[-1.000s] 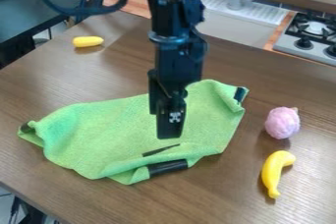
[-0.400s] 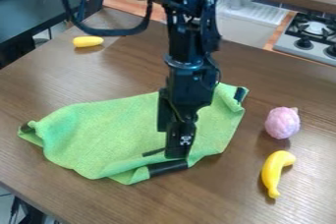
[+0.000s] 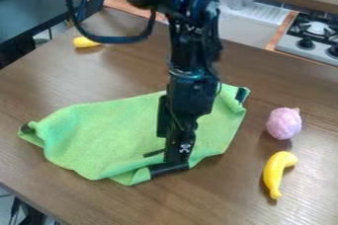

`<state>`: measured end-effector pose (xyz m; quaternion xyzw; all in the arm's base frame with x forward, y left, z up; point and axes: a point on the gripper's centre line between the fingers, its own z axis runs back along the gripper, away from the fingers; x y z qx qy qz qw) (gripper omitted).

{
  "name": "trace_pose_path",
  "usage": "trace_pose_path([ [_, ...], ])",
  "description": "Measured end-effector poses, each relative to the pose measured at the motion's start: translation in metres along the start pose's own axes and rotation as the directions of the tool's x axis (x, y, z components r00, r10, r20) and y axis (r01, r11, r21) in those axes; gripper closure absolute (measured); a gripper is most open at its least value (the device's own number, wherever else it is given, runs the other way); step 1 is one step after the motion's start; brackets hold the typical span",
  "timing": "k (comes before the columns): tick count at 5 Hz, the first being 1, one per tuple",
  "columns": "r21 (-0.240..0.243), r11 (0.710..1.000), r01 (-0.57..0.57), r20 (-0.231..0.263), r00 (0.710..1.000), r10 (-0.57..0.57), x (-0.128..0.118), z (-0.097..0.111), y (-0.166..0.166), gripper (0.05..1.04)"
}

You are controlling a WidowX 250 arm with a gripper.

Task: Unfold the cloth from bottom right to top left

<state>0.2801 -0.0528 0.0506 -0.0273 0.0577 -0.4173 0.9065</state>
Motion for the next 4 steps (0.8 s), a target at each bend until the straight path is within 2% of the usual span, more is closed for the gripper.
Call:
trace_pose_path([
  [2,-0.007,1.0,-0.011,-0.004,1.0,0.011,-0.0036,-0.0071,-0.0033,0.716],
  [3,-0.01,1.0,-0.009,-0.007,1.0,0.009,-0.0042,-0.0082,-0.0046,0.949],
  [4,-0.01,0.999,-0.035,-0.011,0.999,0.035,-0.009,-0.0054,-0.0014,1.02],
])
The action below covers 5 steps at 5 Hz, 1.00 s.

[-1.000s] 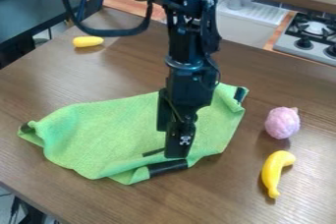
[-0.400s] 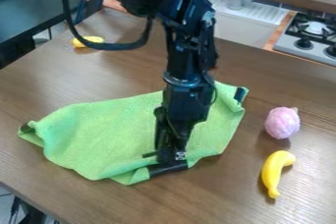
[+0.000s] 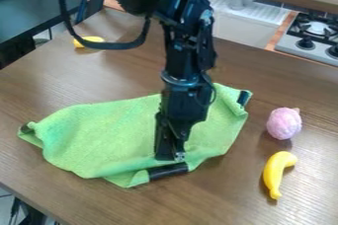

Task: Unfold the cloth from bottom right to top left

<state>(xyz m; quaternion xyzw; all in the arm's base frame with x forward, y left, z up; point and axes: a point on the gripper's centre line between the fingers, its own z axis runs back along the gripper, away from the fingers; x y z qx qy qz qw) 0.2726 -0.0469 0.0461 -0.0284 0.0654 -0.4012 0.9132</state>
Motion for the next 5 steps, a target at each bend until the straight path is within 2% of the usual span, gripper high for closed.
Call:
trace_pose_path([
  [3,0.015,0.989,-0.145,0.045,0.989,0.144,-0.01,0.035,0.05,1.034],
  [5,-0.002,0.959,-0.282,0.05,0.958,0.282,-0.01,0.037,0.101,1.034],
])
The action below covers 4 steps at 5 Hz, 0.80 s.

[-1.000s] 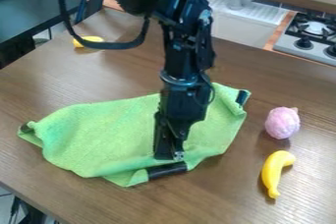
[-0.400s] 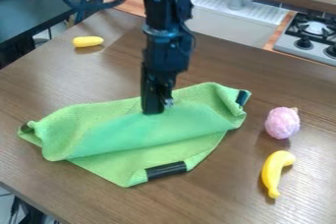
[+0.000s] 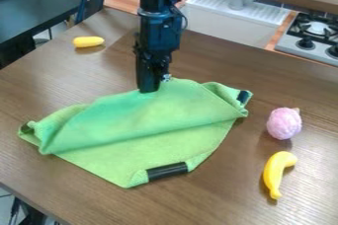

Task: Unfold the cloth from bottom right to top left

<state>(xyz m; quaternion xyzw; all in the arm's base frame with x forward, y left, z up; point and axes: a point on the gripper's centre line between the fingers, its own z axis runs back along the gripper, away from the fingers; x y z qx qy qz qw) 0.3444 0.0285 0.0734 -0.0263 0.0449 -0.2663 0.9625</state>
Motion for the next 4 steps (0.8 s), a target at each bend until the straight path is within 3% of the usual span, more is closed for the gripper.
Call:
trace_pose_path([
  [4,-0.011,0.971,-0.237,0.042,0.971,0.237,0.017,0.02,0.085,1.034],
])
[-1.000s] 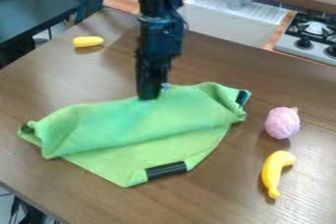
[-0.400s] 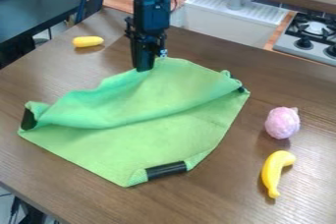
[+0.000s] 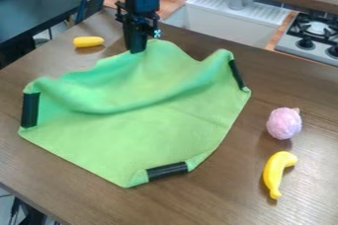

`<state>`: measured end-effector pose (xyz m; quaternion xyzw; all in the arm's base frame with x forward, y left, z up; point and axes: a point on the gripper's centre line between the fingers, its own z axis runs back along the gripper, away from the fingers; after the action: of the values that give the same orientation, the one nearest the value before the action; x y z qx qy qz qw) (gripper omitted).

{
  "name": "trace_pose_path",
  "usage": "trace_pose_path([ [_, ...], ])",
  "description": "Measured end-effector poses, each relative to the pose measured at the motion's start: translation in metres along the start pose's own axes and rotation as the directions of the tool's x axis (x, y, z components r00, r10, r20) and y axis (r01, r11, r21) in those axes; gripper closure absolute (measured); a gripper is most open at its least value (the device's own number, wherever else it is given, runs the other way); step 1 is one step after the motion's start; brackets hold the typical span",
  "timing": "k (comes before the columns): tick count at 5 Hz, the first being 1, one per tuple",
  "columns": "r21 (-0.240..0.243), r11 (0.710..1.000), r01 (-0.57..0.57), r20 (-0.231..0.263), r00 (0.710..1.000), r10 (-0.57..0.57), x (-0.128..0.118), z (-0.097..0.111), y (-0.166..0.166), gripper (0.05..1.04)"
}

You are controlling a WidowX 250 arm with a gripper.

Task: Unfold the cloth from bottom right to top left

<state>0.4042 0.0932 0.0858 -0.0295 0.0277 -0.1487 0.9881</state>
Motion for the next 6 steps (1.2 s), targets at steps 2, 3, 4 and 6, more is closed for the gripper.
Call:
trace_pose_path([
  [2,0.051,0.998,0.048,-0.047,0.998,-0.046,0.01,-0.007,0.023,1.034],
  [3,0.072,0.992,0.1,-0.063,0.993,-0.095,0.013,-0.012,0.028,1.034],
  [4,0.116,0.974,0.195,-0.078,0.979,-0.187,0.014,-0.015,0.034,1.034],
  [6,0.145,0.941,0.305,-0.065,0.952,-0.299,0.009,-0.008,0.03,1.034],
])
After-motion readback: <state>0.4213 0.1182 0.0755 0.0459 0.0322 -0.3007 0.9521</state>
